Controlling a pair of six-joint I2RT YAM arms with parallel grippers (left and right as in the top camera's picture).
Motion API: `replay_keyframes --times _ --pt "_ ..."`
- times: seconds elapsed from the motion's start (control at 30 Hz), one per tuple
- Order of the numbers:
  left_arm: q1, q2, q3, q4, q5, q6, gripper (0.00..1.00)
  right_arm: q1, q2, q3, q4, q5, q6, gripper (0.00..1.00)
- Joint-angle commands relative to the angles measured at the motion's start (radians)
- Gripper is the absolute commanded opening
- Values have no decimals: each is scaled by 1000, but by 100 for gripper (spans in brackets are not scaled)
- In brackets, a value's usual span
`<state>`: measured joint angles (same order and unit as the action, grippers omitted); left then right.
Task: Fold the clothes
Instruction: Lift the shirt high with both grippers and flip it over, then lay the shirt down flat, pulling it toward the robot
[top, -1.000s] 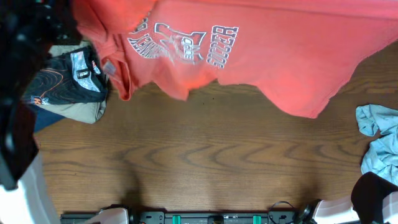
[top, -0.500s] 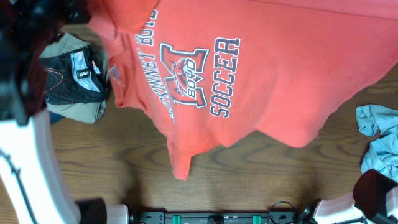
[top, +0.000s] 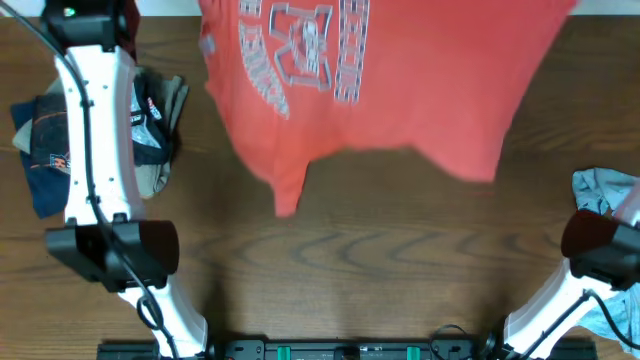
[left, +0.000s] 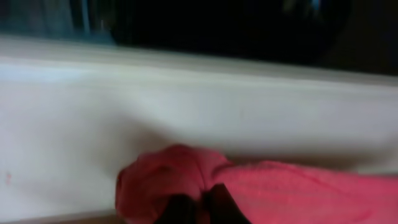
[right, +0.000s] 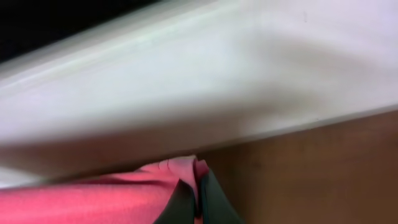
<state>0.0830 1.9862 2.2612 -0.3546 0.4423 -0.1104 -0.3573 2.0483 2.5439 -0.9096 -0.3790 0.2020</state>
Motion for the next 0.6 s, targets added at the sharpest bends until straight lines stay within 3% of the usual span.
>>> replay_keyframes --times 0.0,0.1,0.2,0.27,0.37,0.5,0.57 --pt "45 -72 72 117 -93 -72 6 -51 -63 51 71 151 117 1" --pt "56 -82 167 120 -90 -92 6 -76 -101 64 72 186 126 1" --pt "63 -93 235 4 -22 -94 6 -93 -128 64 -4 227 82 1" --pt "62 -105 251 -145 79 -94 6 -95 -132 63 -96 238 24 1" --pt "42 -104 246 -494 200 -74 6 -91 -126 51 -279 299 -60 1" --pt "0 -82 180 -929 200 117 6 -87 -85 9 -526 399 -126 1" --pt "-21 -63 127 -1068 194 195 6 -87 -58 -37 -605 438 -129 1"
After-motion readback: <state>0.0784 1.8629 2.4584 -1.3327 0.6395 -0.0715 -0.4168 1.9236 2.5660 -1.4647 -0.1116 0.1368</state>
